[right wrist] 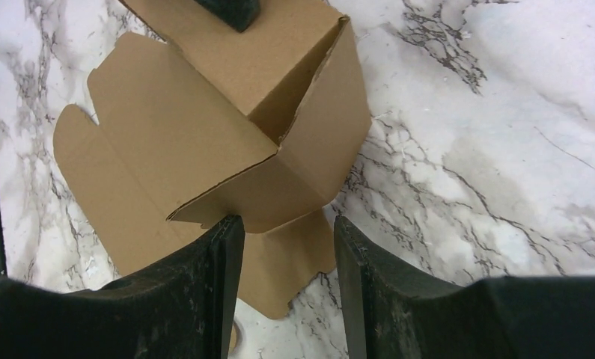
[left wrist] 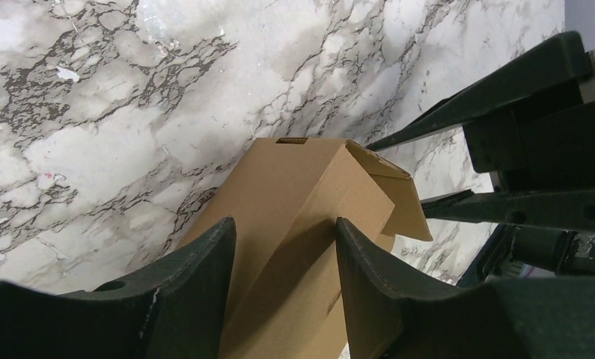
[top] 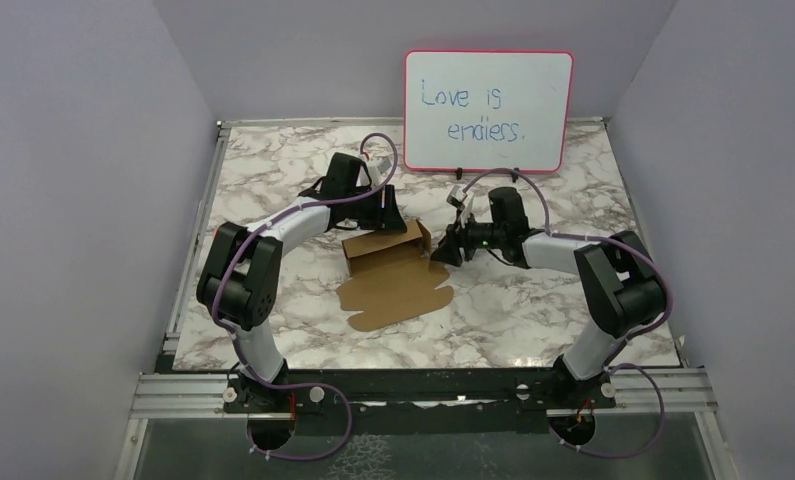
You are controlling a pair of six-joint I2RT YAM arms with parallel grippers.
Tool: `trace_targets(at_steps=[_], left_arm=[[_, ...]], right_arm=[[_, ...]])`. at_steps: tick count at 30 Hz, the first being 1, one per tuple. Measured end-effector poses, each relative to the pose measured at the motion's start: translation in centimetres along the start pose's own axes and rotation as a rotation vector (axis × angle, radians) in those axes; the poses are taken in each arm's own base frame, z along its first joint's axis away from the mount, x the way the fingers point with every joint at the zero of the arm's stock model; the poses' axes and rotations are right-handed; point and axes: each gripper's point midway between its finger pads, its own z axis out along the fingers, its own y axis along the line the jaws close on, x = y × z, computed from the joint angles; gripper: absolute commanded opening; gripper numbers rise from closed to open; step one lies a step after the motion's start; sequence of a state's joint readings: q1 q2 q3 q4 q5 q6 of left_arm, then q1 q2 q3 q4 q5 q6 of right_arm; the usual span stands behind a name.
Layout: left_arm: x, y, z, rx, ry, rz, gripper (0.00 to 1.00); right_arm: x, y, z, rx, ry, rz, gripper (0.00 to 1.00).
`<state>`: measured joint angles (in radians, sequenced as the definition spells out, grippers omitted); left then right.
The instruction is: Fold the paper box
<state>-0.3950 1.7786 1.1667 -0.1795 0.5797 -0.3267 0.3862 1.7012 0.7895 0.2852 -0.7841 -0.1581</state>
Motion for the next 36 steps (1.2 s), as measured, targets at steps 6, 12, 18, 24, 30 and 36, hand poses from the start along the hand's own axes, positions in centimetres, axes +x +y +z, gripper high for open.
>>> trace_targets(at_steps=[6, 12, 18, 24, 30, 36], left_arm=[[0.1, 0.0, 0.0, 0.003, 0.001, -0.007, 0.53], [0.1, -0.2, 0.0, 0.011, 0.003, -0.010, 0.53], [0.2, -0.5, 0.0, 0.027, 0.009, -0.015, 0.53], [0.4, -0.7, 0.0, 0.042, 0.015, -0.021, 0.53], [0.5, -1.0, -0.1, 0.057, 0.020, -0.029, 0.53], [0.6, -1.2, -0.1, 0.067, 0.026, -0.034, 0.53]], right_arm=[[0.1, 1.0, 0.6, -0.019, -0.016, -0.022, 0.52], [0.0, 1.5, 1.0, -0.023, -0.055, -0.075, 0.52], [-0.7, 2.2, 1.7, -0.017, -0.101, -0.147, 0.52], [-1.4, 2.6, 2.3, 0.018, -0.146, -0.214, 0.48], [-1.9, 2.3, 2.8, 0.072, -0.189, -0.264, 0.45], [-1.7, 1.8, 3.4, 0.125, -0.224, -0.291, 0.42]])
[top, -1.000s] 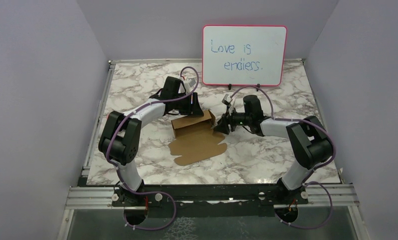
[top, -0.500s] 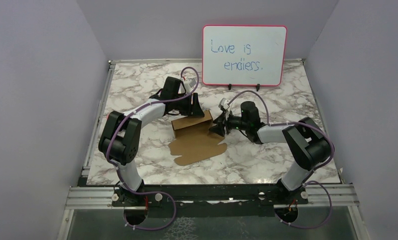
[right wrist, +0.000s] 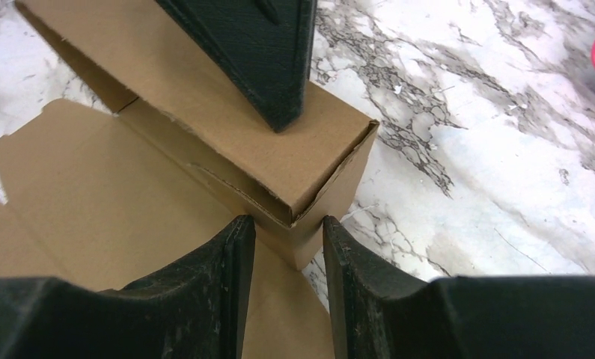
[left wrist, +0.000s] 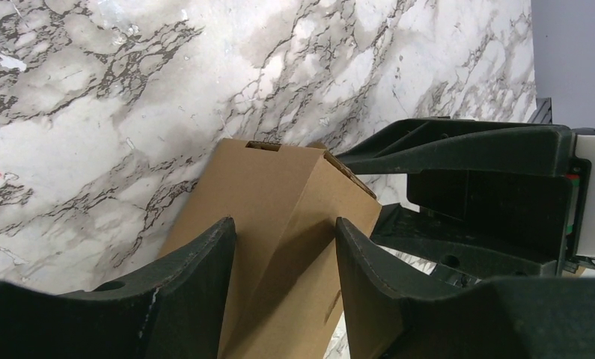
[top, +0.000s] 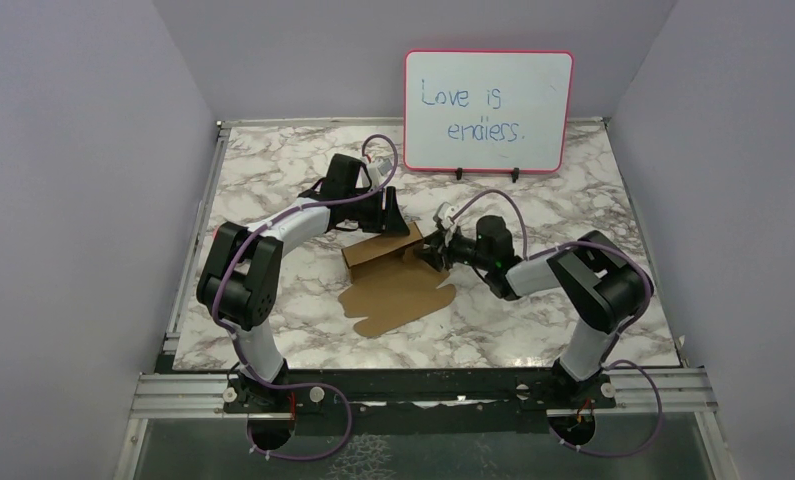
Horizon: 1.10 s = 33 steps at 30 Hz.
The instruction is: Fold the paper box
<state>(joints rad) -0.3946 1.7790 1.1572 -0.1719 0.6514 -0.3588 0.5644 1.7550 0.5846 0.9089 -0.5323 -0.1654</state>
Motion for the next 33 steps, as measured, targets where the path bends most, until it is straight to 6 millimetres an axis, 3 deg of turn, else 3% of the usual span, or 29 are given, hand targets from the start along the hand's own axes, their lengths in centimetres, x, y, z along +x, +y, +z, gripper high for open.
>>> trace_targets(at_steps=[13, 33], left_arm=[[0.4, -0.7, -0.1, 0.041, 0.017, -0.016, 0.53], [1.5, -1.9, -0.1, 0.111, 0.053, -0.072, 0.53]], right_arm=[[-0.2, -1.0, 0.9, 0.102, -0.047, -0.018, 0.40], [0.5, -1.7, 0.7, 0.212, -0.084, 0.001, 0.27]])
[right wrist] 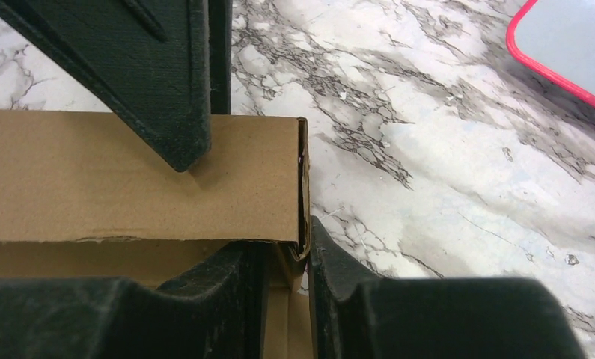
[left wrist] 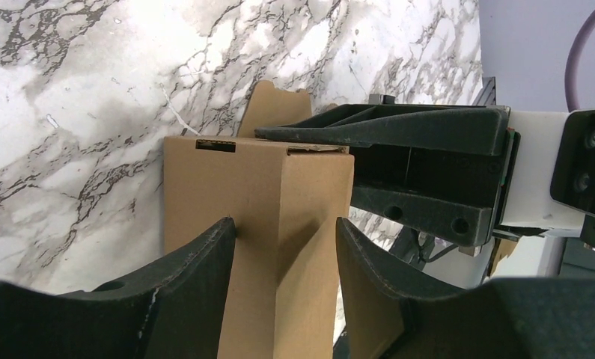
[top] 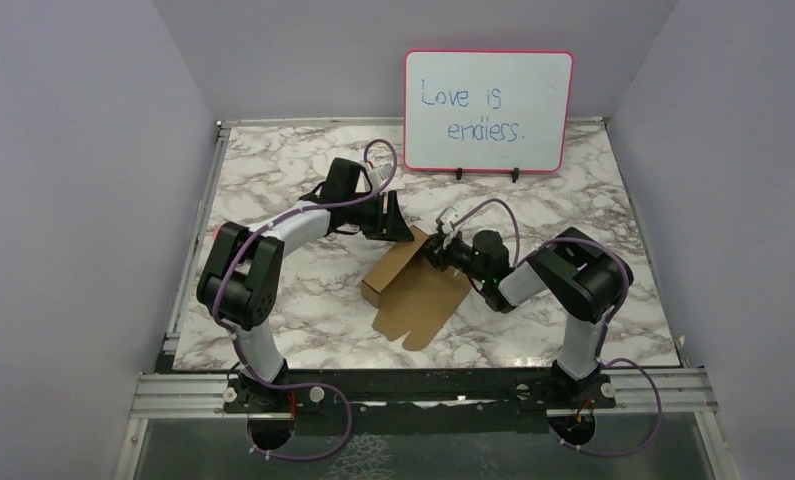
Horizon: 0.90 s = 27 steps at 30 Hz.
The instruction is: Fold the paper box
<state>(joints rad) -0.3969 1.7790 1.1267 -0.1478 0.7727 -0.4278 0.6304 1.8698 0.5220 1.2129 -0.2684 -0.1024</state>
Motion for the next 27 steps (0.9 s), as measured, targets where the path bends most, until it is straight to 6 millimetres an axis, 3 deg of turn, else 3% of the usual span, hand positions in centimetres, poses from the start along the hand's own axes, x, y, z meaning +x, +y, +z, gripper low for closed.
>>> trace_targets(at_steps=[27], left_arm=[[-0.1, -0.6, 0.2, 0.032, -0.010, -0.008, 0.53]], right_arm=[[0.2, -1.1, 0.3, 0.211, -0.002, 0.080, 0.24]])
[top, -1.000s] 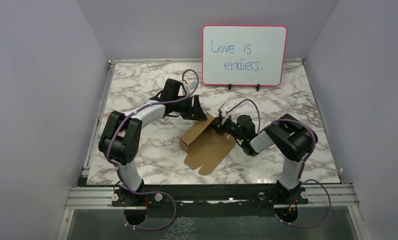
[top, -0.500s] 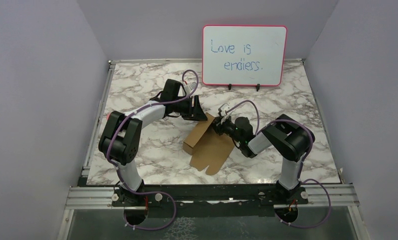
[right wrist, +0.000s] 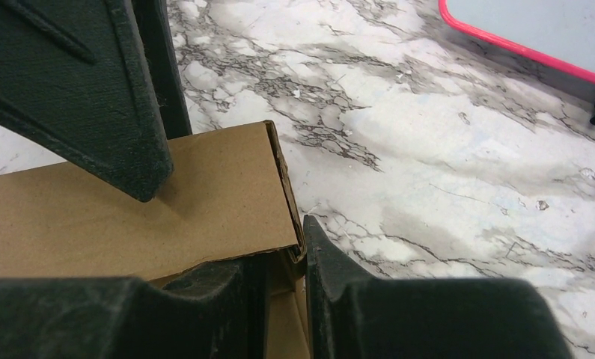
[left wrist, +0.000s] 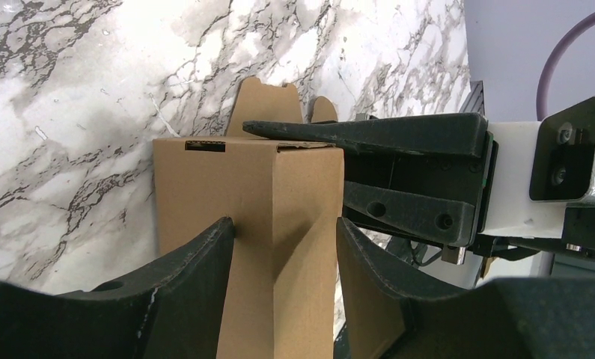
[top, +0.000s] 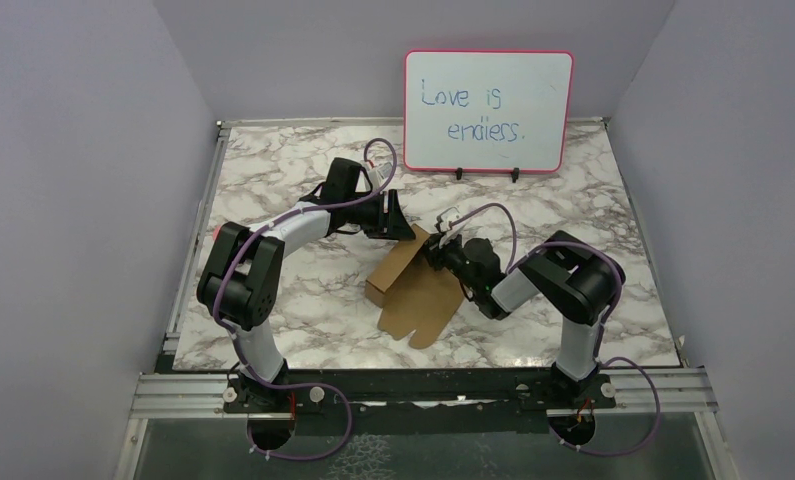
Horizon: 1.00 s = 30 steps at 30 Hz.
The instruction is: Fold the paper box
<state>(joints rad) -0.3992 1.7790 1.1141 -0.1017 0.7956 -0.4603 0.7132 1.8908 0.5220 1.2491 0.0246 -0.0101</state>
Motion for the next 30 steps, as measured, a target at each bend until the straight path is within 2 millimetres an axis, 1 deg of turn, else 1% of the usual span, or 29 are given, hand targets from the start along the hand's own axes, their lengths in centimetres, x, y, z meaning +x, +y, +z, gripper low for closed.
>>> trace_targets(at_steps=[17, 24, 30], left_arm=[[-0.4, 0.0, 0.2, 0.009, -0.016, 0.011, 0.53], [-0.3, 0.0, 0.3, 0.012, -0.020, 0.009, 0.53], [0.0, -0.1, 0.6, 0.019, -0.019, 0.007, 0.53]], right_arm=[[0.0, -0.6, -0.2, 0.134, -0.001, 0.048, 0.26], [0.2, -0.8, -0.1, 0.207, -0.003, 0.051, 0.28], [0.3, -1.3, -0.1, 0.264, -0.007, 0.049, 0.29]])
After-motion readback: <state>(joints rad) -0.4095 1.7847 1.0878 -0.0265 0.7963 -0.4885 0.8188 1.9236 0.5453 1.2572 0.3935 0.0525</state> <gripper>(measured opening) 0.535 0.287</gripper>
